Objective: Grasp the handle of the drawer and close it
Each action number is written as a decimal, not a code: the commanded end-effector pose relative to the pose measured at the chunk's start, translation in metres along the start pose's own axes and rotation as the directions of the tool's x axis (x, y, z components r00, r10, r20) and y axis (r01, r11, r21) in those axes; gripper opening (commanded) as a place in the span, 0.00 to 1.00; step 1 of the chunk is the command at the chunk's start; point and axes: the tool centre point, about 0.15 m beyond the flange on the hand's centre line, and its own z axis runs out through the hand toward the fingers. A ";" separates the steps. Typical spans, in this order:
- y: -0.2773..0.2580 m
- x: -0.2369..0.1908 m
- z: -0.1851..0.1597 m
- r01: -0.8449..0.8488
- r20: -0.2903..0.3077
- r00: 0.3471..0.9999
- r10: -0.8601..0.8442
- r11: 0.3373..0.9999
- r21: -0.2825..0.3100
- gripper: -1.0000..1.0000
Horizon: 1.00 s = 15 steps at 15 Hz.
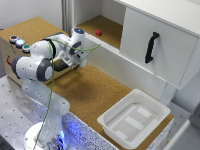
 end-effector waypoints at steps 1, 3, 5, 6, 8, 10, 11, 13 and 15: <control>-0.027 0.008 0.006 -0.008 0.032 0.999 0.009 1.000 -0.026 0.00; -0.027 0.008 0.006 -0.008 0.032 0.999 0.009 1.000 -0.026 0.00; -0.027 0.008 0.006 -0.008 0.032 0.999 0.009 1.000 -0.026 0.00; -0.027 0.008 0.006 -0.008 0.032 0.999 0.009 1.000 -0.026 0.00; -0.027 0.008 0.006 -0.008 0.032 0.999 0.009 1.000 -0.026 0.00; -0.019 -0.004 0.002 0.013 -0.003 1.000 -0.013 1.000 -0.007 0.00; -0.029 -0.003 0.004 0.033 -0.002 0.999 -0.033 0.999 -0.007 0.00; -0.046 -0.001 0.003 0.046 -0.012 0.999 -0.046 0.999 -0.008 0.00; -0.059 0.002 0.003 0.062 -0.011 0.998 -0.062 0.998 -0.005 0.00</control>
